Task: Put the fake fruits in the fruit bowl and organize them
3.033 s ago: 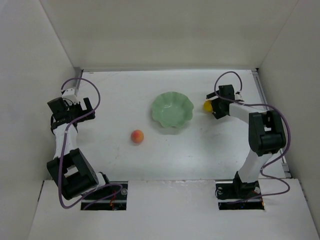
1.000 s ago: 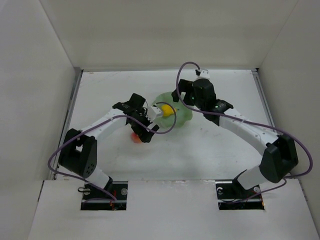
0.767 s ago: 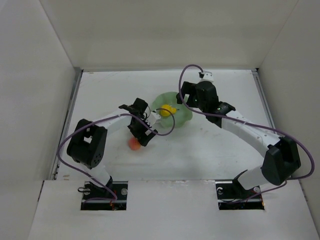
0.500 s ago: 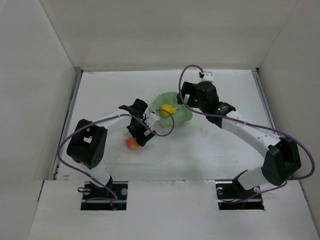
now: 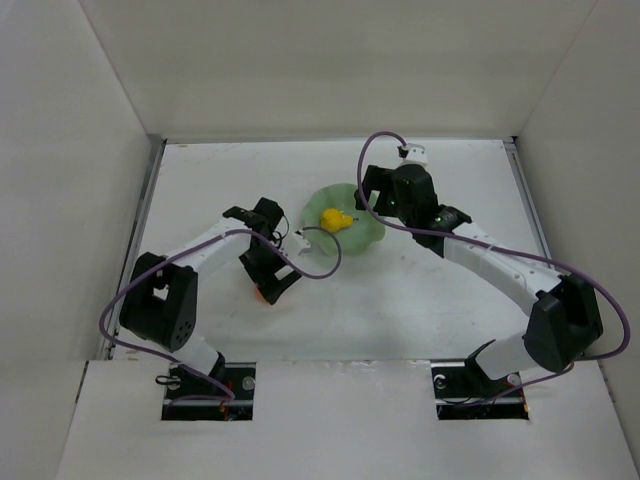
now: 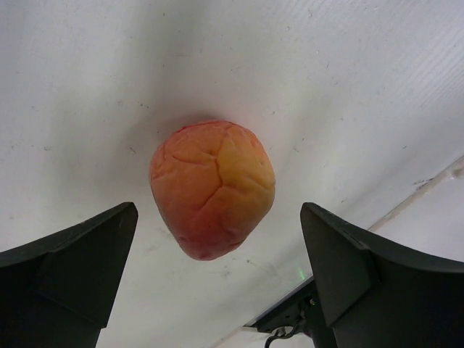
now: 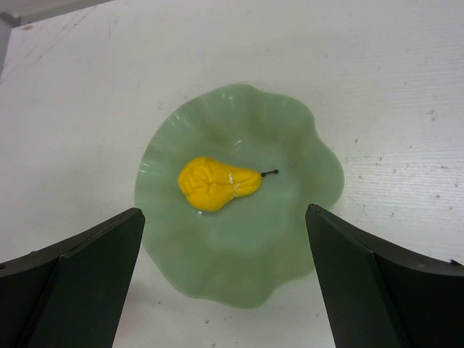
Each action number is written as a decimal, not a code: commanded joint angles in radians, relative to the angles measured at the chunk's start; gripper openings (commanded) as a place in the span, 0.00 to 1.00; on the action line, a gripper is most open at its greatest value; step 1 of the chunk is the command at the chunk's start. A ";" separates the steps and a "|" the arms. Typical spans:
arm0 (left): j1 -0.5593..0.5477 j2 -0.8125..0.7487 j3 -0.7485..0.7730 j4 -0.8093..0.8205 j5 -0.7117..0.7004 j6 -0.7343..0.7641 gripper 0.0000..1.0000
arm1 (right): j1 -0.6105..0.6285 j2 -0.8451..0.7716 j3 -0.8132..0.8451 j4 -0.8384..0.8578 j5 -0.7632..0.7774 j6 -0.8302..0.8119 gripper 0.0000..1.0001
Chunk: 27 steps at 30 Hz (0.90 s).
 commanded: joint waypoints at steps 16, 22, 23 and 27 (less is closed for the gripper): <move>0.009 -0.072 0.086 0.158 -0.005 -0.088 0.23 | -0.026 -0.072 -0.069 0.047 0.026 0.002 1.00; -0.064 -0.100 0.221 0.312 -0.058 -0.090 0.24 | -0.143 -0.163 -0.135 0.050 0.046 0.062 1.00; -0.080 -0.087 0.237 0.345 -0.063 -0.091 0.24 | -0.172 -0.187 -0.147 0.050 0.049 0.074 1.00; -0.169 0.050 0.352 0.457 -0.072 -0.100 0.27 | -0.284 -0.287 -0.189 0.039 0.058 0.091 1.00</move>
